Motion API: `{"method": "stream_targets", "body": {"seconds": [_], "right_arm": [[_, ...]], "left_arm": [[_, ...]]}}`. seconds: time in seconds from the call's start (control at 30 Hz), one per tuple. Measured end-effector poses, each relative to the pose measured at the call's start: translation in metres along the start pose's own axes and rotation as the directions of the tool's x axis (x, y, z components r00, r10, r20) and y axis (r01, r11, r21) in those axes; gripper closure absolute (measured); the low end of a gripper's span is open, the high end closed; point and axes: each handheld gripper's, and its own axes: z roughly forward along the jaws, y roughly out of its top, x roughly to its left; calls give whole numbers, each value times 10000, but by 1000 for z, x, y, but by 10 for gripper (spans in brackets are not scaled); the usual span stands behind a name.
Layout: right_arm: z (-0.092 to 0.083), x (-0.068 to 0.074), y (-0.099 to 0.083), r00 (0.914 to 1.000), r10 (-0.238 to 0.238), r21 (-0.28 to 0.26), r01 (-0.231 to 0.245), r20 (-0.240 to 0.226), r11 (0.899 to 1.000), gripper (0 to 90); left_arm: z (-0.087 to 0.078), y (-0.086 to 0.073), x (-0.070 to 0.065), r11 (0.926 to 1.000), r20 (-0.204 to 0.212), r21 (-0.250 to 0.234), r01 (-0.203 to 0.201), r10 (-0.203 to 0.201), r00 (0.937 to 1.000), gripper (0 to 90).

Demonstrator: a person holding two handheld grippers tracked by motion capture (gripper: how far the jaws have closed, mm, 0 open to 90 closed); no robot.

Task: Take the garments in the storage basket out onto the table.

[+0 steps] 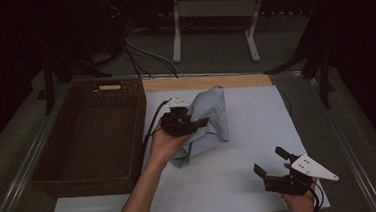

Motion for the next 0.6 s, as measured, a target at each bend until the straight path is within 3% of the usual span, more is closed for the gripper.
{"method": "stream_targets", "body": {"seconds": [0.6], "right_arm": [[-1, 0, 0, 10000, 1, -20, -1, 40, 10000, 23]], "left_arm": [[11, -1, -9, 9999, 157, 73, -122, 120, 9998, 767]]}}
